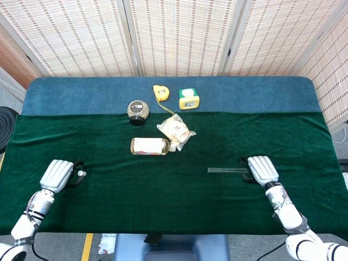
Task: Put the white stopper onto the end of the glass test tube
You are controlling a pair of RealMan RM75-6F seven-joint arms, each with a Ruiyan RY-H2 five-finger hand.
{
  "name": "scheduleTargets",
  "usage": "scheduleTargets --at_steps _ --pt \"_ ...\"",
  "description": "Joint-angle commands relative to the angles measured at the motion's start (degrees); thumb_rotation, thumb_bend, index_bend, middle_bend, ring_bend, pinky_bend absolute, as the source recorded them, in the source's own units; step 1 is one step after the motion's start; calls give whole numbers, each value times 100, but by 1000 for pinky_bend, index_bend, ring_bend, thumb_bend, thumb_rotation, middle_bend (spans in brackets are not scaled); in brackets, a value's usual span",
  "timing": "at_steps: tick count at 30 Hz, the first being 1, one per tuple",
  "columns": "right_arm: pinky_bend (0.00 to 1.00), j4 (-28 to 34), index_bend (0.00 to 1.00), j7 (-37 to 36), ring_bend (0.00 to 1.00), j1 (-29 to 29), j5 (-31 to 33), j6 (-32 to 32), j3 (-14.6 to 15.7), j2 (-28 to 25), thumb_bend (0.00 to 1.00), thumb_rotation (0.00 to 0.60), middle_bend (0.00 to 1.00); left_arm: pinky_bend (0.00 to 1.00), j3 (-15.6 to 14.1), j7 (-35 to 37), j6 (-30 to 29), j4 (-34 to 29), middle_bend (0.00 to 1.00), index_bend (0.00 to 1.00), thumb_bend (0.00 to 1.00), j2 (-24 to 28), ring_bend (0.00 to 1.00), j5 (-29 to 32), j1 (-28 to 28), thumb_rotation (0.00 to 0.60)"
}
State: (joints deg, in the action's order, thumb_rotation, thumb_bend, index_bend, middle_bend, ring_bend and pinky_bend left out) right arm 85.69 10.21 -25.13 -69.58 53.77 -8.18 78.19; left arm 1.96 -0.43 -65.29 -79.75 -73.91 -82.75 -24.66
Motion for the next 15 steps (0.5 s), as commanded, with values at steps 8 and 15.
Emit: scheduleTargets --at_steps 8,15 --pt "951 -392 447 21 1000 -214 192 -164 26 320 395 600 898 893 -6 7 2 37 957 627 477 -31 909 7 13 600" --pt "951 -564 463 36 1000 -283 244 -151 48 466 395 600 898 893 -7 28 13 70 957 626 478 -44 909 10 15 600"
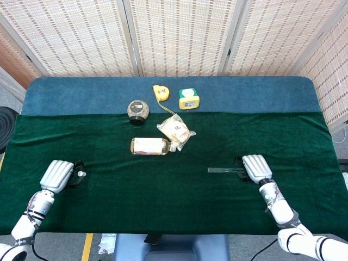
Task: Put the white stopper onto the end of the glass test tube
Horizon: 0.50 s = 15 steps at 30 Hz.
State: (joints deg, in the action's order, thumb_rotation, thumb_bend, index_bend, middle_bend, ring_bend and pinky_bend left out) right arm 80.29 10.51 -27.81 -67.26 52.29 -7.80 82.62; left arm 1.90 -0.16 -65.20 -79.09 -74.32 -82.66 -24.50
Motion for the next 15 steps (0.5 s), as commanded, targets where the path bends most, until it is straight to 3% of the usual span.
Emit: scheduleTargets --at_steps 1,15 --pt "951 -46 466 17 1000 -28 20 -8 18 46 395 600 898 893 -3 4 8 10 957 626 478 -8 909 1 -1 600" --pt "951 -148 548 96 1000 -124 166 -39 57 159 395 600 899 893 -11 64 14 73 957 627 477 -19 909 1 16 600"
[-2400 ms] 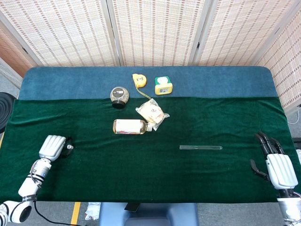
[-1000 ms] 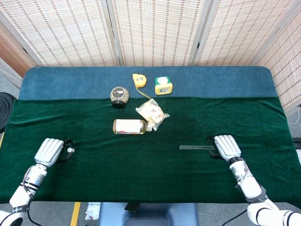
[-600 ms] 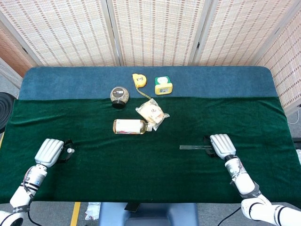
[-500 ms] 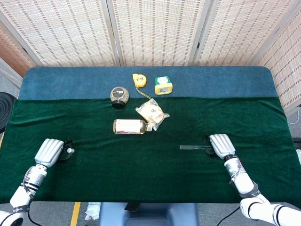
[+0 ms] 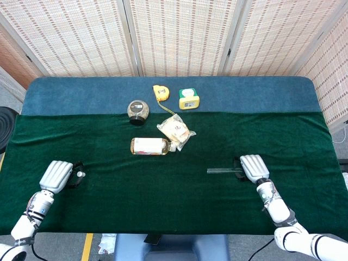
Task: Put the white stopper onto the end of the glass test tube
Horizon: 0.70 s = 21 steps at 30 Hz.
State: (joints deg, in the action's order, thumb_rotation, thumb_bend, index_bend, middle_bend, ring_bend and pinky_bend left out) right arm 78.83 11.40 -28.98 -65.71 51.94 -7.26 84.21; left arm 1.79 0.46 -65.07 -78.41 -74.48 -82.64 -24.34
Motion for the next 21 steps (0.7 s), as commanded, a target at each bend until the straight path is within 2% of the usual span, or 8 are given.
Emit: scheduleTargets --at_steps 1,15,21 --pt "951 -8 555 20 1000 -16 36 -21 7 2 395 600 899 893 1 4 8 15 957 627 477 -8 909 1 -3 600" --pt "951 19 670 24 1000 -74 114 -1 10 33 411 600 910 893 22 132 -26 42 957 627 478 8 909 -14 8 600" --pt "961 394 764 -393 1000 32 -135 263 -63 -194 509 600 931 893 167 908 -289 -32 956 629 492 134 909 -124 39 600"
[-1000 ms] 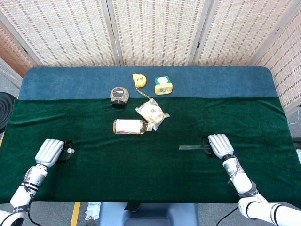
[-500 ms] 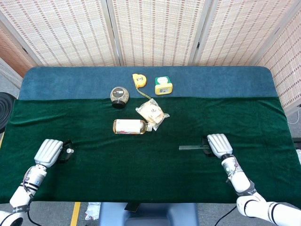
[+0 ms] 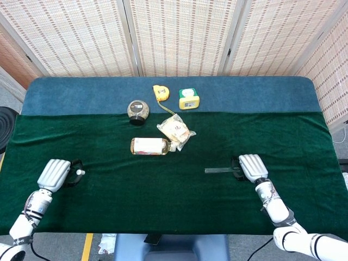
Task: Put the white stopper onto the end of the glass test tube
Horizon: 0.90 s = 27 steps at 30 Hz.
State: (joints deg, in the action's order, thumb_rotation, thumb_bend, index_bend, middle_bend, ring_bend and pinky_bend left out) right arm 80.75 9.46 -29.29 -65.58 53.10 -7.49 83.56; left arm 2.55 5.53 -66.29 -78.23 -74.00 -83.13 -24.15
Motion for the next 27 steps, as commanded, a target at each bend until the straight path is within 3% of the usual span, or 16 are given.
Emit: scheduleTargets --at_steps 1,7,15,27 --pt "961 323 770 -315 1000 89 -220 204 -54 -195 513 600 932 893 119 550 -209 -90 957 629 493 133 909 -105 15 600" --pt "961 963 787 -1247 1000 169 -651 291 -111 -445 538 600 937 893 274 1303 -444 -488 957 628 495 322 909 -254 -10 600" --pt "961 1038 802 -2584 1000 42 -1228 361 -206 -6 575 600 945 893 368 1690 -645 -1098 957 628 504 485 909 -580 -134 600" --pt "961 782 808 -2986 1000 -357 -1224 267 -400 893 595 600 951 893 416 1396 -887 -1555 957 628 513 93 909 -881 -279 600"
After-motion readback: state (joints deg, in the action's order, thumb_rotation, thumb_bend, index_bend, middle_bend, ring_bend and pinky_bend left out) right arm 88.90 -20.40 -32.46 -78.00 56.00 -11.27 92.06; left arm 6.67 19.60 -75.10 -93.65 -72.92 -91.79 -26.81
